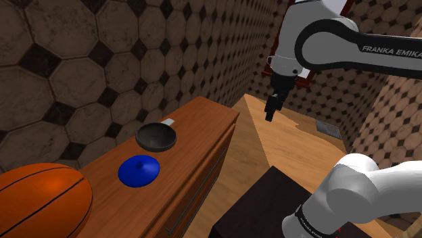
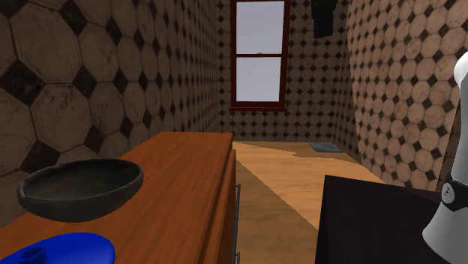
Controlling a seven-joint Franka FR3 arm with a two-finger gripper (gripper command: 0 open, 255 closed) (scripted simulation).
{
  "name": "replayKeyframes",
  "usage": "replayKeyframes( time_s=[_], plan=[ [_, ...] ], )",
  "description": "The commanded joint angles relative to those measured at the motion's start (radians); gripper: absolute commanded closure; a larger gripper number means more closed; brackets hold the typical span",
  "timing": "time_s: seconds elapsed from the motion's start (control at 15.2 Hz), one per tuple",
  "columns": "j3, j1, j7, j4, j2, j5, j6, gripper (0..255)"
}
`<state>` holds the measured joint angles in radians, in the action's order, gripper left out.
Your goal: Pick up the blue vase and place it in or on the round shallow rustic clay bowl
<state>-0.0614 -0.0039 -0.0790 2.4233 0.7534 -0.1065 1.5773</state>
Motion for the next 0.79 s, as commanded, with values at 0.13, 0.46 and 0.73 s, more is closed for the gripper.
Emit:
replayKeyframes(
  time_s=[0.13, 0.46, 0.73],
  plan=[
    [-0.024, 0.012, 0.035, 0.006, -0.042, 0.027, 0.048, 0],
    [-0.085, 0.039, 0.118, 0.0, -0.166, 0.085, 0.168, 0],
    [-0.132, 0.058, 0.181, -0.028, -0.281, 0.118, 0.261, 0]
  ],
)
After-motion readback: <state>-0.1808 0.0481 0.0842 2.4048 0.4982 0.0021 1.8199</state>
